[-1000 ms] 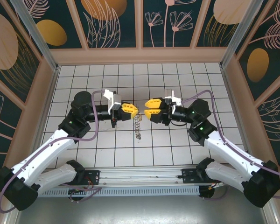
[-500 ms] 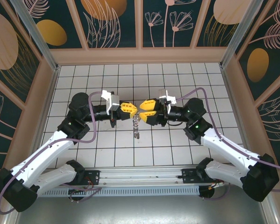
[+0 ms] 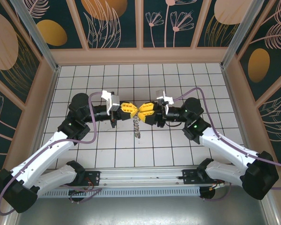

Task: Put the keys on the keyring

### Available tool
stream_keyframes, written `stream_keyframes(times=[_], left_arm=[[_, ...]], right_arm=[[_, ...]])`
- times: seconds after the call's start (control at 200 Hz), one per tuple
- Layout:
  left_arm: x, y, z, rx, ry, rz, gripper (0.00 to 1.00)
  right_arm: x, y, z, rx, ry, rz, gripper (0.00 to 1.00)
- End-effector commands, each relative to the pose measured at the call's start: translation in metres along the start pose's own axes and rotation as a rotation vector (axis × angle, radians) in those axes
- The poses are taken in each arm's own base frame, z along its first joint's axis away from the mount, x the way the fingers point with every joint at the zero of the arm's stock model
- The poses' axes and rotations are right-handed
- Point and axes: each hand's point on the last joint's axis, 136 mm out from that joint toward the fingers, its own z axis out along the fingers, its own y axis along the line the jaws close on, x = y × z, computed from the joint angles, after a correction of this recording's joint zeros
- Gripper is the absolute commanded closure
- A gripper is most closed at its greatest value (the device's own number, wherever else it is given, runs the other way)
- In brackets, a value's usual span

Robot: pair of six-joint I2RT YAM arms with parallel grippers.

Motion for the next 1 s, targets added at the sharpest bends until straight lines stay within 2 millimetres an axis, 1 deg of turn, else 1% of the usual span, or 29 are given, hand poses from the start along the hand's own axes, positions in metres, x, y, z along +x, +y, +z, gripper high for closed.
stream_keyframes(times=[0.0,0.185,0.34,0.445,0.616,0.726,0.791,0.826,0.861,0.891,0.931,0.996], left_arm=[[-0.013,-0.006,-0.003,0.007,-0.039,0.058,1.0],[-0.011,-0.006,-0.002,0.01,-0.031,0.058,1.0],[-0.01,-0.007,-0.002,0.016,-0.028,0.056,1.0],[-0.011,-0.008,-0.002,0.02,-0.026,0.056,1.0],[-0.007,-0.009,-0.002,0.031,0.0,0.037,1.0],[-0.002,-0.012,-0.002,0.046,0.025,0.011,1.0],[0.004,-0.012,-0.002,0.049,0.054,-0.009,1.0],[0.007,-0.01,-0.002,0.043,0.074,-0.02,0.96],[0.01,-0.009,-0.002,0.038,0.092,-0.029,0.88],[0.012,-0.009,-0.002,0.032,0.104,-0.034,0.83],[0.014,-0.008,-0.003,0.022,0.116,-0.036,0.79],[0.015,-0.005,-0.005,-0.005,0.139,-0.033,0.77]], right_arm=[[-0.021,0.011,0.004,-0.042,-0.047,-0.056,0.77],[-0.021,0.01,0.004,-0.04,-0.05,-0.055,0.81],[-0.021,0.009,0.005,-0.034,-0.052,-0.058,0.9],[-0.02,0.005,0.006,-0.017,-0.045,-0.058,1.0],[-0.02,-0.001,0.004,0.035,-0.034,-0.087,1.0],[-0.014,-0.011,0.004,0.094,0.033,-0.11,1.0],[-0.012,-0.013,0.004,0.116,0.075,-0.137,1.0],[-0.01,-0.015,0.003,0.128,0.094,-0.146,1.0],[-0.009,-0.015,0.003,0.135,0.111,-0.162,1.0],[-0.008,-0.016,0.002,0.142,0.128,-0.171,1.0],[-0.005,-0.018,0.002,0.157,0.16,-0.185,1.0],[0.0,-0.021,0.001,0.184,0.216,-0.215,1.0]])
